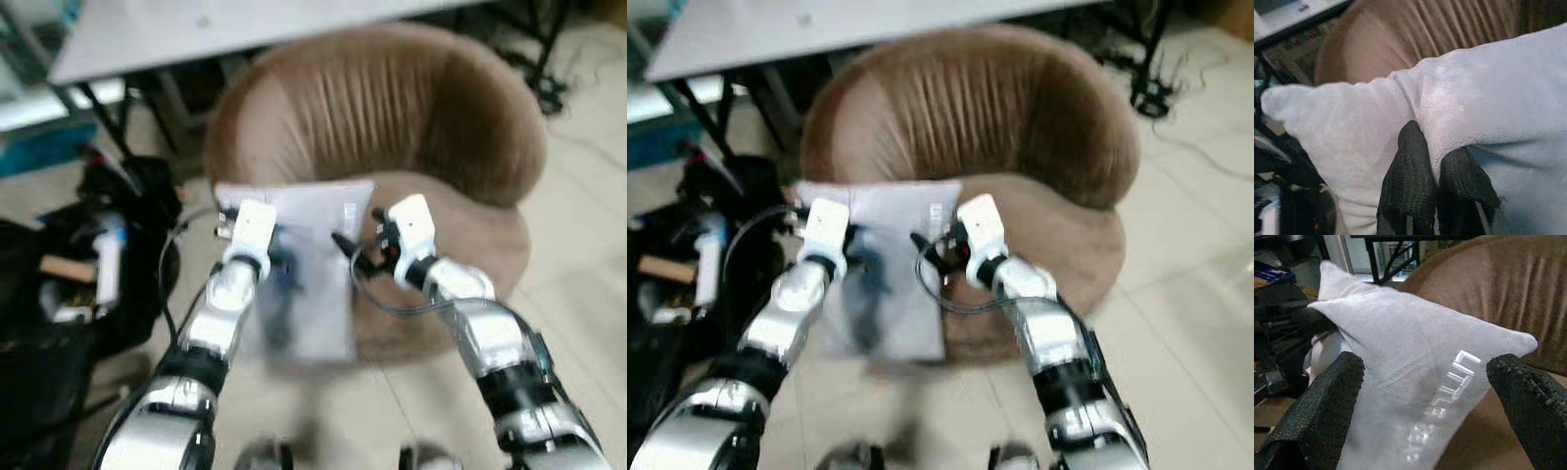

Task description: Move the pillow to the sofa from floor

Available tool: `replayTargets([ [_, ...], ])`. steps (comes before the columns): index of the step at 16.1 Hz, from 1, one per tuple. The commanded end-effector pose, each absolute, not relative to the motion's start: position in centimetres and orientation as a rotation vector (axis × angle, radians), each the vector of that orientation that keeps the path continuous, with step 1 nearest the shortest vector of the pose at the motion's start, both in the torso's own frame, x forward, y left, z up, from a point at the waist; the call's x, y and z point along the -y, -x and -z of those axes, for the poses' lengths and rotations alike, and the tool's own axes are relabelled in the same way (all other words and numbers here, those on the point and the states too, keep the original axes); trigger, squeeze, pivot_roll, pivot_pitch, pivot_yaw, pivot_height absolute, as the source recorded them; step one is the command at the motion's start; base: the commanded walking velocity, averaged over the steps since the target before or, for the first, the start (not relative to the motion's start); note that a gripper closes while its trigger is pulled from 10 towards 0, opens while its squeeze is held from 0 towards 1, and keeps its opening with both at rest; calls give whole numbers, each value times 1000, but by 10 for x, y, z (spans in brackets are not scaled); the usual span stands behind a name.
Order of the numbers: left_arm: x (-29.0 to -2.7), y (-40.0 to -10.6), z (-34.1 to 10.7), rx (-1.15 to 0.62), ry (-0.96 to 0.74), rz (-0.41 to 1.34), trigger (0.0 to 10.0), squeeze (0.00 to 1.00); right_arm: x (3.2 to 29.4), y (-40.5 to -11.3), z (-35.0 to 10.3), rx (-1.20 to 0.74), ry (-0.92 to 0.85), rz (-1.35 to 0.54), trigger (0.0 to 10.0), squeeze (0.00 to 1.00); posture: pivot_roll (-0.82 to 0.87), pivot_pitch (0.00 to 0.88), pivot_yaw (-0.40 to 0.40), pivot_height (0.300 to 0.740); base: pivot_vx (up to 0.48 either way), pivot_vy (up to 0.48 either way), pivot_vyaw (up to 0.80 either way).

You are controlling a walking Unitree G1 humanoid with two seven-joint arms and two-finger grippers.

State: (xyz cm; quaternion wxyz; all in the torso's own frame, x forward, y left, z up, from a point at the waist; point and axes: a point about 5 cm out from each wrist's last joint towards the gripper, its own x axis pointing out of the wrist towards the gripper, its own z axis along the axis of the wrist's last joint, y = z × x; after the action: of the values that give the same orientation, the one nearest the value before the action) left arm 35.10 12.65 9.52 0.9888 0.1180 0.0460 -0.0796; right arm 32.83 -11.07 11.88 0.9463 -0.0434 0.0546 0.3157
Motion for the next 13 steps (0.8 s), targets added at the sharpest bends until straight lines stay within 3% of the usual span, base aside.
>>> replayTargets([
  [1,-129,-356,-109,-44,-251,142,10000,0,110,-329,-118,-108,84,-635,10000,0,-115,0,100,740,0,0,0],
  [7,-132,-357,-109,-47,-239,142,10000,0,104,-325,-114,-116,85,-655,10000,0,-114,0,102,740,0,0,0],
  [13,-130,-358,-111,-40,-257,158,10000,0,100,-321,-111,-119,87,-682,10000,0,-116,0,104,740,480,0,0],
])
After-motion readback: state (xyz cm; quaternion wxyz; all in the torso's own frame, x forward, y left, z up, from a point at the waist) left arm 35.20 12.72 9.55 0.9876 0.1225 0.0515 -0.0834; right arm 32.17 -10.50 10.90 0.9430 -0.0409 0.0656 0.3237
